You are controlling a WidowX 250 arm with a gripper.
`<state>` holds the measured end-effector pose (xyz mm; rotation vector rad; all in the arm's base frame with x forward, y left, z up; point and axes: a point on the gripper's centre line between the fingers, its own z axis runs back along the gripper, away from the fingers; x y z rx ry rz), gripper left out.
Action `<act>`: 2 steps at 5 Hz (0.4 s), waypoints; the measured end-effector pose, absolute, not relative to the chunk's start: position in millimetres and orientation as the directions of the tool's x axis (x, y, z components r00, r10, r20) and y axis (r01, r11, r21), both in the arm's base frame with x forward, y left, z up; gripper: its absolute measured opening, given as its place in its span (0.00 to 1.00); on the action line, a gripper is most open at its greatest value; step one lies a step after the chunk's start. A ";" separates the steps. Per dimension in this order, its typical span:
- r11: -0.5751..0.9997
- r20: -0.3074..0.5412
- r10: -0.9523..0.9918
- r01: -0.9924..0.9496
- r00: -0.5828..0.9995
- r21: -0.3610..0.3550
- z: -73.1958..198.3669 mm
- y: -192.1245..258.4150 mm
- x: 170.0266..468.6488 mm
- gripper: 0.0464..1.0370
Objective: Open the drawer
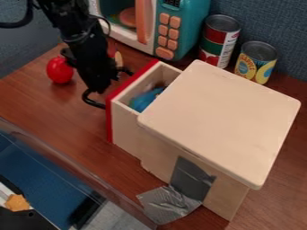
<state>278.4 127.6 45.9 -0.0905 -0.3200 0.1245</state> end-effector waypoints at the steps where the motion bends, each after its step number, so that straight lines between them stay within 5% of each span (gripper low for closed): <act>1: 0.989 0.292 0.135 -0.109 0.947 -0.102 45.1 141.0 274.4 0.07; 2: 0.993 0.278 0.105 -0.085 0.955 -0.081 45.3 150.0 271.8 0.07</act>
